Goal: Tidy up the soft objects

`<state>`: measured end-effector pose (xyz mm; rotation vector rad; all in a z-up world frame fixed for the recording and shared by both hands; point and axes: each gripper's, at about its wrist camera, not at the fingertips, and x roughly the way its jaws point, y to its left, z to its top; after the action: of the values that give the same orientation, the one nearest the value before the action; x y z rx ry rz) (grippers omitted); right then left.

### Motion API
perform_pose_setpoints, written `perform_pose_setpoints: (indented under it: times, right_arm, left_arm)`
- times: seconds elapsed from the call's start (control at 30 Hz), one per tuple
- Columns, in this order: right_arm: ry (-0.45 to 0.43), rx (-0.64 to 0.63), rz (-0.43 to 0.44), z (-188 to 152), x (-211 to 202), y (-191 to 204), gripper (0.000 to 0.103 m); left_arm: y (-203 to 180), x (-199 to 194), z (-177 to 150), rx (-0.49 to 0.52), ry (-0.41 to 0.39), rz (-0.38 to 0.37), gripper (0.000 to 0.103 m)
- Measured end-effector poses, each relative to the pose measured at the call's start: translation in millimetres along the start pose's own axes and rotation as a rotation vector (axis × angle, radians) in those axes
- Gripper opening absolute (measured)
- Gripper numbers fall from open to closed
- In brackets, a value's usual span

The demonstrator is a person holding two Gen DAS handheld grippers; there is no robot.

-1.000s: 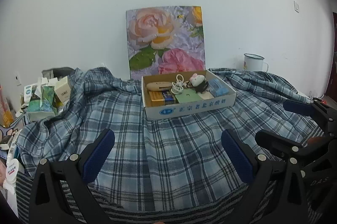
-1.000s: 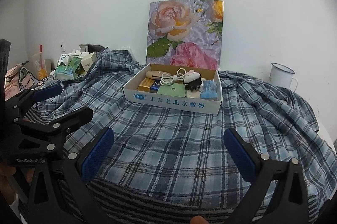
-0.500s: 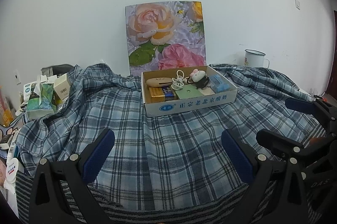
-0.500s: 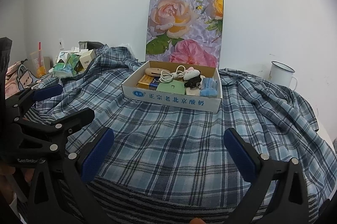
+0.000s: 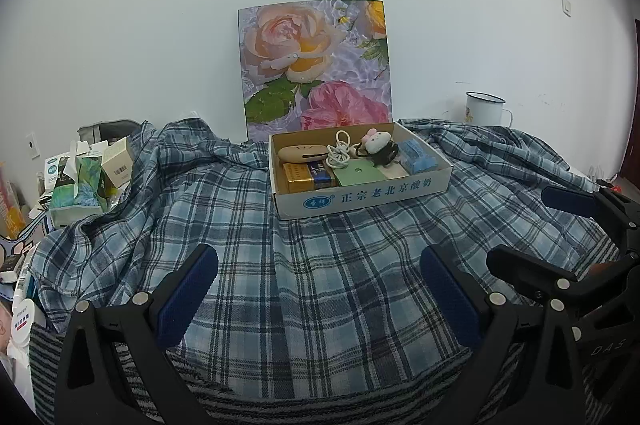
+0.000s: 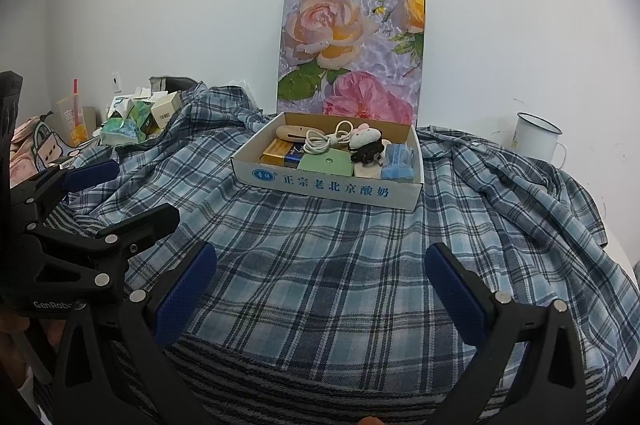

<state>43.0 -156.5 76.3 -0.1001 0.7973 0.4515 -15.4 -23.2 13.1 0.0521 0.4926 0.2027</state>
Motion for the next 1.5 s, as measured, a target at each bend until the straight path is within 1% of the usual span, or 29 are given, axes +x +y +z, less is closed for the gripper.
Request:
perform_pose_setpoints:
  times: [1.07, 1.5]
  right_arm:
    - [0.020, 0.007, 0.006, -4.4, 4.7, 0.1, 0.103]
    - [0.028, 0.009, 0.006, -4.4, 6.5, -1.2, 0.103]
  left_arm:
    - [5.4, 0.9, -3.3, 0.002, 0.008, -0.001, 0.102]
    - [8.6, -0.8, -4.6, 0.008, 0.010, 0.015, 0.102]
